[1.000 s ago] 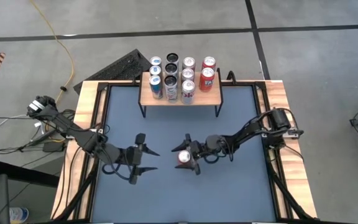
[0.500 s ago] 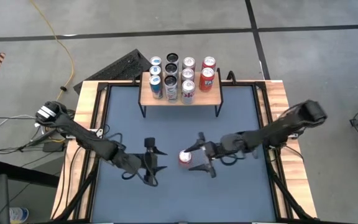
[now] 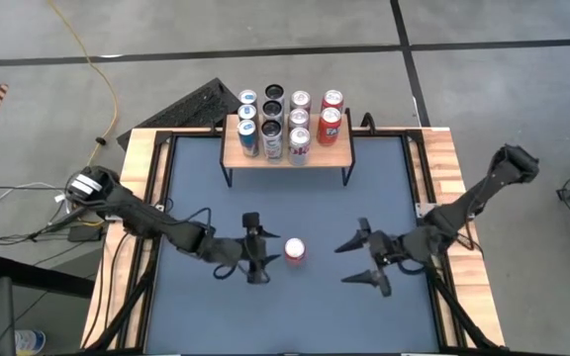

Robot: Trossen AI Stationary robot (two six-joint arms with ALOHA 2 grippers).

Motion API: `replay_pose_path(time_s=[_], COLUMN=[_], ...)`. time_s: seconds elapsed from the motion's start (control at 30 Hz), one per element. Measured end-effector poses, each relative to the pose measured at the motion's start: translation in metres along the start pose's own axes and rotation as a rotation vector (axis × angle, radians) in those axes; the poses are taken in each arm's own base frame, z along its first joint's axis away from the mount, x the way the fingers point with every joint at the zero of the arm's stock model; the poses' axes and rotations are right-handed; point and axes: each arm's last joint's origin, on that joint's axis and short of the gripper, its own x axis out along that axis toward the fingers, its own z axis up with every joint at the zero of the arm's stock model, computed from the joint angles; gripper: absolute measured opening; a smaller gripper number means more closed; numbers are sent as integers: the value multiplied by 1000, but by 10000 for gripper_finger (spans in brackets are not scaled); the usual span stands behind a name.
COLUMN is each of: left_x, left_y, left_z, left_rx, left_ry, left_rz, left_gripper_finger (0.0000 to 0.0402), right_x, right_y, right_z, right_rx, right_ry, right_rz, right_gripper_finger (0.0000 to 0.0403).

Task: Place canned beverage on shelf
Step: Put the orange soda can on the shelf aligned with the other orange soda can

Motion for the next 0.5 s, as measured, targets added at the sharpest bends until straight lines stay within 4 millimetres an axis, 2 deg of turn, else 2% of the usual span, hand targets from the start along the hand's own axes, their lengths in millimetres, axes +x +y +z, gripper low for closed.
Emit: replay_pose_path(time_s=[0.17, 0.33, 0.5], left_x=[16, 21, 24], left_y=[13, 20, 22], left_z=[-15, -20, -17], left_rx=[-100, -125, -226], left_ry=[77, 108, 88], left_rz=[27, 89, -37], left_gripper_finger=[225, 225, 225], right_x=[5, 17, 31], right_y=[12, 20, 26], right_z=[-16, -29, -39], right_rx=[39, 86, 98], right_ry=[37, 69, 68], right_rz=[-80, -79, -71], right_gripper_finger=[329, 329, 329])
